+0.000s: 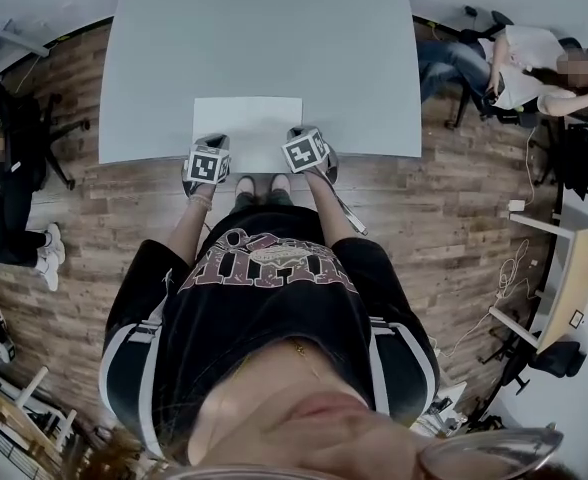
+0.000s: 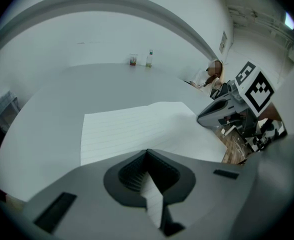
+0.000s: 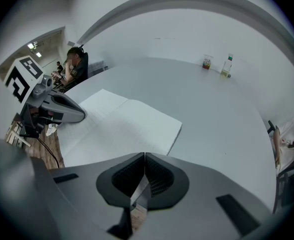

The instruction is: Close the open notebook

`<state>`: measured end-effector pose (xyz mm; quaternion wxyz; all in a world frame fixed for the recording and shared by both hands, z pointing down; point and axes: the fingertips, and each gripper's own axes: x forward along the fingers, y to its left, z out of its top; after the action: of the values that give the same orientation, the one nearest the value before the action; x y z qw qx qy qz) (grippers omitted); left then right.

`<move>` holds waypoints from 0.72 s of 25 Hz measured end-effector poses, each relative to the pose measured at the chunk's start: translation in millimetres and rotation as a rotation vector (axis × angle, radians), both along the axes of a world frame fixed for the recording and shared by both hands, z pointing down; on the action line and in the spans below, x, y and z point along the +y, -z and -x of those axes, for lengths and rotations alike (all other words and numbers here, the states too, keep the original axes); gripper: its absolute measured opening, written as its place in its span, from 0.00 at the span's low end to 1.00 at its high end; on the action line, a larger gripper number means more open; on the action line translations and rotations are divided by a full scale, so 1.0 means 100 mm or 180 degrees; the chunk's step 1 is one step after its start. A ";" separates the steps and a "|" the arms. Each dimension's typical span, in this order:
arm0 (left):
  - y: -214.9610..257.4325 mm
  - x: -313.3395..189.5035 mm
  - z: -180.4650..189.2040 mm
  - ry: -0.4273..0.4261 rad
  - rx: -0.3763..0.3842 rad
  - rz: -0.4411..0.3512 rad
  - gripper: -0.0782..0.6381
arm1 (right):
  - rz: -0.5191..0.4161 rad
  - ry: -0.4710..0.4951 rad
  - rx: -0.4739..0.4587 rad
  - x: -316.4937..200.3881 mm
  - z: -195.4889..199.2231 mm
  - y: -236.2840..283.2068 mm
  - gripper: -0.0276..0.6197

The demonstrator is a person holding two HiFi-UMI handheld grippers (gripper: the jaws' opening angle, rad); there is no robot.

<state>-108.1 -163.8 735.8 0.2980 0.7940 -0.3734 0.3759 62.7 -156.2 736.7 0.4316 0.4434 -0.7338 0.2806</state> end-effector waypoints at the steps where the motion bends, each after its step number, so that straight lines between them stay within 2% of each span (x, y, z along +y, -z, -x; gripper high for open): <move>1: 0.00 0.00 0.02 0.0009 0.0030 0.0028 0.16 | 0.0006 -0.0002 -0.0004 0.00 0.01 0.00 0.07; 5: 0.02 -0.01 0.04 0.0008 0.0123 0.0074 0.16 | -0.0007 0.0039 0.0043 0.00 0.04 0.00 0.07; 11: -0.03 0.00 0.04 0.0030 0.0103 -0.0126 0.16 | -0.0025 0.0056 0.0156 0.00 0.05 0.00 0.07; 18: 0.02 -0.02 0.03 0.0043 0.0114 -0.0155 0.16 | 0.0092 0.0061 0.0093 -0.03 0.03 0.00 0.07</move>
<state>-111.6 -166.1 733.8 0.2878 0.8051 -0.3824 0.3504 59.9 -159.0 736.5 0.4513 0.4341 -0.7275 0.2804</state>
